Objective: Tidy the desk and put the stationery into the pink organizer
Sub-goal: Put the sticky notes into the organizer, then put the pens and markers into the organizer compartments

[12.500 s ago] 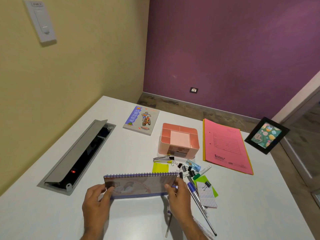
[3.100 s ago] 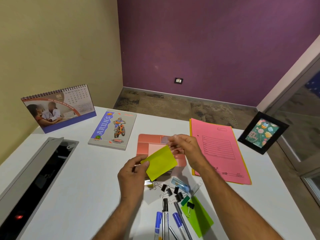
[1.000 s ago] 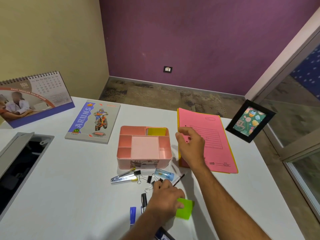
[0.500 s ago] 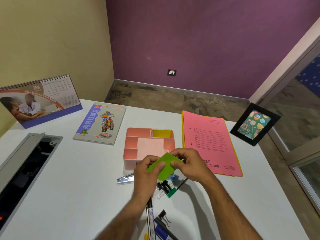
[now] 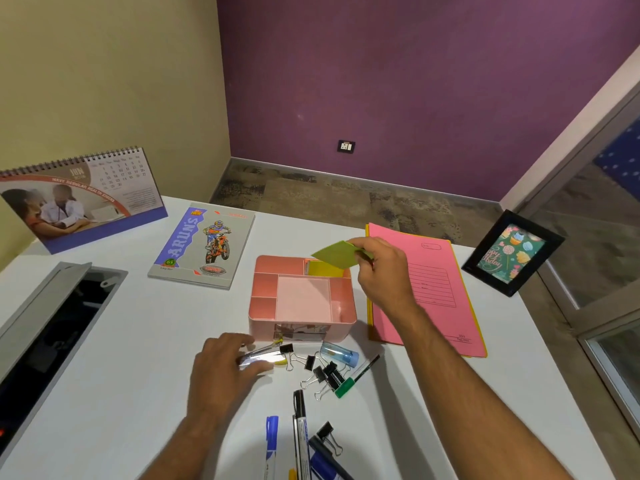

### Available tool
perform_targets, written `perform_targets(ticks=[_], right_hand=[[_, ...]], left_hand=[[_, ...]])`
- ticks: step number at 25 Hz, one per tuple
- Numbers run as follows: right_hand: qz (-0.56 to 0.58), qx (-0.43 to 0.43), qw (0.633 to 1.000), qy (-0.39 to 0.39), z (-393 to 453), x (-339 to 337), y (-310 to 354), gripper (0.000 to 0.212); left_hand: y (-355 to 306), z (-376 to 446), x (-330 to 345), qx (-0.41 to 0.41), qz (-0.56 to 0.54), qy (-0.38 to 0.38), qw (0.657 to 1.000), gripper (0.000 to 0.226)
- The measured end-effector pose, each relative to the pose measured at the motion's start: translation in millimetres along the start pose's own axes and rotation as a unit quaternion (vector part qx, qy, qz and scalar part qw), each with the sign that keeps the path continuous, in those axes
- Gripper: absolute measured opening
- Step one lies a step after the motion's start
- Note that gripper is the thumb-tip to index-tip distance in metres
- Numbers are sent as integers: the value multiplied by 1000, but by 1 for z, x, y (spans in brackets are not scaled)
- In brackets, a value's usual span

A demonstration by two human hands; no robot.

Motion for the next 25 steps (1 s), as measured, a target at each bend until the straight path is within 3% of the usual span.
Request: perform_targets(ticks=[3,6,12,15,18,21,23,25], right_hand=[[-64,26,995,75,7,27,-11,35],[-119,52,976,173,4,56,-19,38],[-172,83,964,183,-6,76,-30,30],[-160,78,961,213,-16,81,-37,29],[-155,47,966,203,-23,77,-30,30],[45,51,987,148,-33,65,-10,38],[150,67,961,223,-44,70,8,51],[129,43,943,305,-52,78,23,63]], left_hand=[[19,1,15,22,112,72,991,61],[20,2,21,16,138,85,987,45],[15,-4,18,14,75,78,994,25],[13,-10,10,7,17,74,997,23],[2,-16,-1,-11,-132,53,990,23],[-14,-17,-10,-58,-293,16,954,37],[-25,-15,-13,-83,-343,-3,936,36],[-35,-13,-14,-87,-364,-6,927,33]])
Point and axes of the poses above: each hand's wrist, its own z-axis towards the middle knuckle, its own x-axis out of the palm, y = z × x, the point moved 6 cm from there along z, towards the middle knuckle, and after that the axes turned 2 degrees about z, right-handed, at the moved point
